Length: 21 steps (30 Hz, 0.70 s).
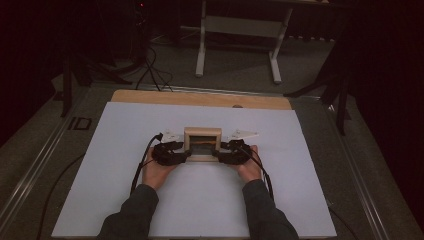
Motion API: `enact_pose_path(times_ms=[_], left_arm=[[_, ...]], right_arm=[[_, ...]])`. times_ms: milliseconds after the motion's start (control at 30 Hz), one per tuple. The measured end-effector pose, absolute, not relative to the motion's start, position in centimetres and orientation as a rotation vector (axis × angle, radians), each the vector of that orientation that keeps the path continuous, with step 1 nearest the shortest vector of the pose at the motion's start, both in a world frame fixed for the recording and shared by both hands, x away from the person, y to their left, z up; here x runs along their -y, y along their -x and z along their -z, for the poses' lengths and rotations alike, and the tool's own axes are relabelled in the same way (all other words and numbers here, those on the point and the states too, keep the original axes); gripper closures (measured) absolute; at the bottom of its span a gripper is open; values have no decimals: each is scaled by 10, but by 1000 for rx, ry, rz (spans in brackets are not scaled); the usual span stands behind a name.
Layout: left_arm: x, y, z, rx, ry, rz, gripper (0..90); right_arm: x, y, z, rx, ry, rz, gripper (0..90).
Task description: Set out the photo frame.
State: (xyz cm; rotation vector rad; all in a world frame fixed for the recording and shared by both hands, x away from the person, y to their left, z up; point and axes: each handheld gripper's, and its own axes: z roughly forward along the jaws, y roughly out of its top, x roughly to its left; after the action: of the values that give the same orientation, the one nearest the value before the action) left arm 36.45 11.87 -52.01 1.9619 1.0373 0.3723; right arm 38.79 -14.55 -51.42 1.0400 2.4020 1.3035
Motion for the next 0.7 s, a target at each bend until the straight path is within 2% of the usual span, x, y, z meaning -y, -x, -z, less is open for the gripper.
enact_pose_path(times_ms=[367, 700], left_arm=[[-125, -359, 520, -1055, -1970, -370, 456], [-138, -344, 507, -1038, -1956, -379, 456]], right_arm=[[152, -382, 513, -2405, -1049, -1293, 420], [163, -371, 503, -2396, -1013, -1251, 415]])
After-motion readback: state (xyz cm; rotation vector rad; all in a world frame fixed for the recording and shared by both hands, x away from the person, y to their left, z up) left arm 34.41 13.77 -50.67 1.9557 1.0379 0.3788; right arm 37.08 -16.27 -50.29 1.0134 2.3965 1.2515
